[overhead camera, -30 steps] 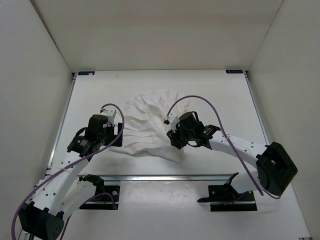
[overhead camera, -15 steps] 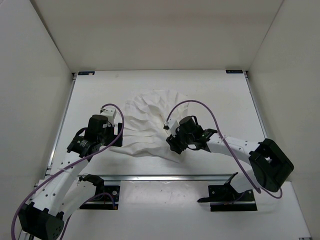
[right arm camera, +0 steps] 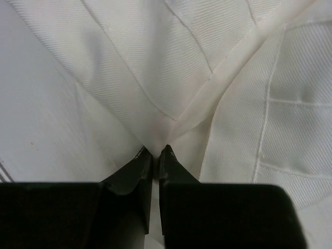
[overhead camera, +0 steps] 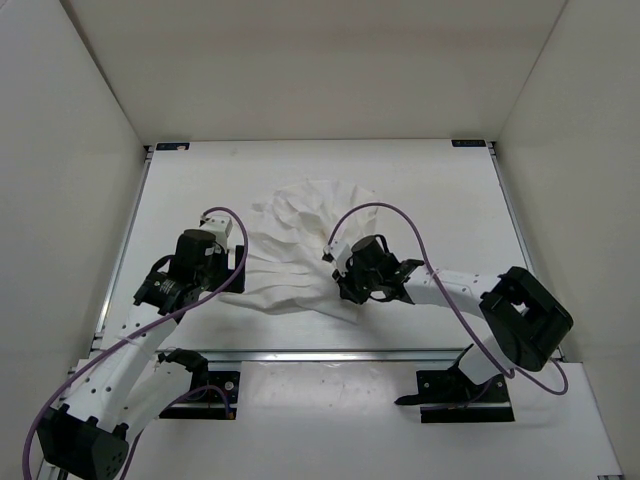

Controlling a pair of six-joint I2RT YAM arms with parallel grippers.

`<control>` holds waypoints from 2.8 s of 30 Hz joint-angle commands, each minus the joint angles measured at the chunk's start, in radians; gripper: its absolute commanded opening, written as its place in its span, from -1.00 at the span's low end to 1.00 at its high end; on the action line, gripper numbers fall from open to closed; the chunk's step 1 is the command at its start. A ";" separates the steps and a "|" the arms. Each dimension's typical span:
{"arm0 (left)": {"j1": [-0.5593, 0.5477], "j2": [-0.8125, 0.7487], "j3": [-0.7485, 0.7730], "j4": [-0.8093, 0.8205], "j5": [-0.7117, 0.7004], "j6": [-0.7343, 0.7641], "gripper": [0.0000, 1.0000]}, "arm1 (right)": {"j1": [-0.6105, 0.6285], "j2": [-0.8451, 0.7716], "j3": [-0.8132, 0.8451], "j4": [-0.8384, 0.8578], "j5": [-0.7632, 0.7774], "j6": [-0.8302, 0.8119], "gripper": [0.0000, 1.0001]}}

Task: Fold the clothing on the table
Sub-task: Flatten the skirt out

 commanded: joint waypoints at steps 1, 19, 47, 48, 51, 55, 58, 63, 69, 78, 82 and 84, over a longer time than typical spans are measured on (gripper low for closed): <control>0.027 -0.018 -0.004 0.010 -0.013 -0.010 0.98 | -0.007 -0.042 0.083 0.050 -0.118 0.078 -1.00; 0.121 -0.072 -0.001 0.006 -0.088 -0.046 0.97 | -0.441 -0.370 0.161 0.483 -0.283 0.984 -1.00; 0.151 -0.127 -0.038 0.164 0.297 -0.246 0.12 | -0.256 0.052 0.513 0.498 -0.466 1.003 -1.00; 0.156 -0.120 -0.036 0.155 0.299 -0.240 0.10 | -0.258 0.074 0.589 0.494 -0.494 1.014 -1.00; 0.177 -0.130 -0.039 0.148 0.331 -0.248 0.09 | -0.290 0.093 0.819 0.425 -0.417 1.020 -0.99; 0.154 -0.154 -0.051 0.161 0.332 -0.265 0.09 | -0.440 -0.109 0.685 0.353 -0.231 1.018 -1.00; 0.154 -0.131 -0.059 0.167 0.339 -0.259 0.11 | -0.567 -0.278 0.417 0.301 -0.194 1.041 -1.00; 0.136 -0.086 -0.107 0.222 0.360 -0.269 0.34 | -0.635 -0.524 -0.069 0.158 -0.153 1.000 -1.00; 0.046 0.007 -0.148 0.312 0.415 -0.311 0.57 | -0.604 -0.709 -0.378 0.015 -0.021 0.968 -0.99; -0.195 0.276 -0.220 0.700 0.431 -0.553 0.58 | -0.732 -0.831 -0.417 -0.062 -0.045 0.876 -1.00; -0.200 0.429 -0.217 0.837 0.394 -0.601 0.60 | -0.690 -0.839 -0.424 -0.040 -0.031 0.883 -1.00; -0.205 0.489 -0.199 0.878 0.394 -0.633 0.59 | -0.687 -0.852 -0.424 -0.042 -0.034 0.883 -1.00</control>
